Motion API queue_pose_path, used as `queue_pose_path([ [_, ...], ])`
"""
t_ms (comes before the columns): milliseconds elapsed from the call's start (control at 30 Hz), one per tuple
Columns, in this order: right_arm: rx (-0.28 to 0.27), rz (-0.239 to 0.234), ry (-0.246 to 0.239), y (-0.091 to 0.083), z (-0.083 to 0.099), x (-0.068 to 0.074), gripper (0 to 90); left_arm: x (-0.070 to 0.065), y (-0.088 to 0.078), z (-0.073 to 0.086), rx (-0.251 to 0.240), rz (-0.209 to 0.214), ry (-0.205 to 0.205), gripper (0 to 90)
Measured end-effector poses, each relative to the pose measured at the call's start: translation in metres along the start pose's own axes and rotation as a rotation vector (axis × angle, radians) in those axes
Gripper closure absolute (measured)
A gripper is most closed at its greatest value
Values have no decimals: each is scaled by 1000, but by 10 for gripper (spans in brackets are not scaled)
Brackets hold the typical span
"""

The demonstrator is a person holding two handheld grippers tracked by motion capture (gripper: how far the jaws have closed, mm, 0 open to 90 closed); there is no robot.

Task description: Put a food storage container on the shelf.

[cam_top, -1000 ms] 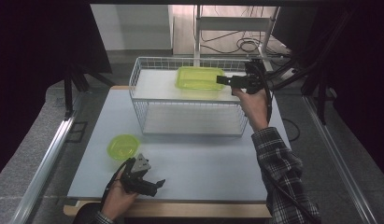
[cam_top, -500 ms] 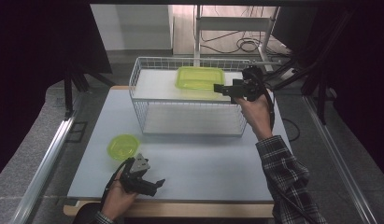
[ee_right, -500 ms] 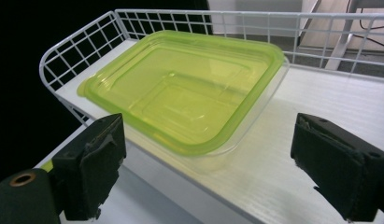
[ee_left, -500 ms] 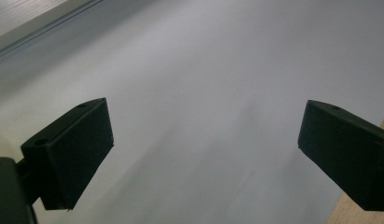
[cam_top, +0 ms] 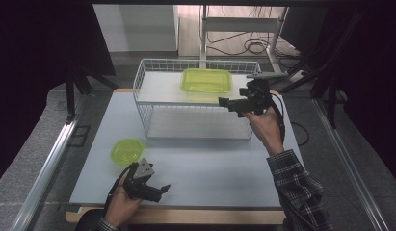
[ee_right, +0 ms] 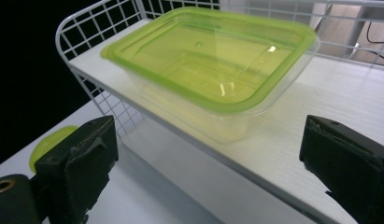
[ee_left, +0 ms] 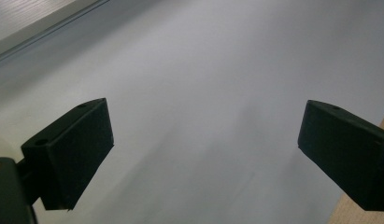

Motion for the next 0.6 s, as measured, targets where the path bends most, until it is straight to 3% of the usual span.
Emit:
queue_pose_path([
  [300, 18, 8, -38, -4, 18, 7, 16, -1, 1, 0, -2, -1, 3, 31],
  [600, 46, 4, -55, -3, 44, 2, 11, -1, 1, 0, -4, 0, 5, 30],
])
Point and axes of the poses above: each handheld gripper's, and its own axes: y roughly forward along the jaws, z roughly out of its underside, x roughly to its left, the point moved 8 cm from there along y, roughly forward along the jaws, and after that the axes turned 13 degrees about y, right-handed, at the moved point
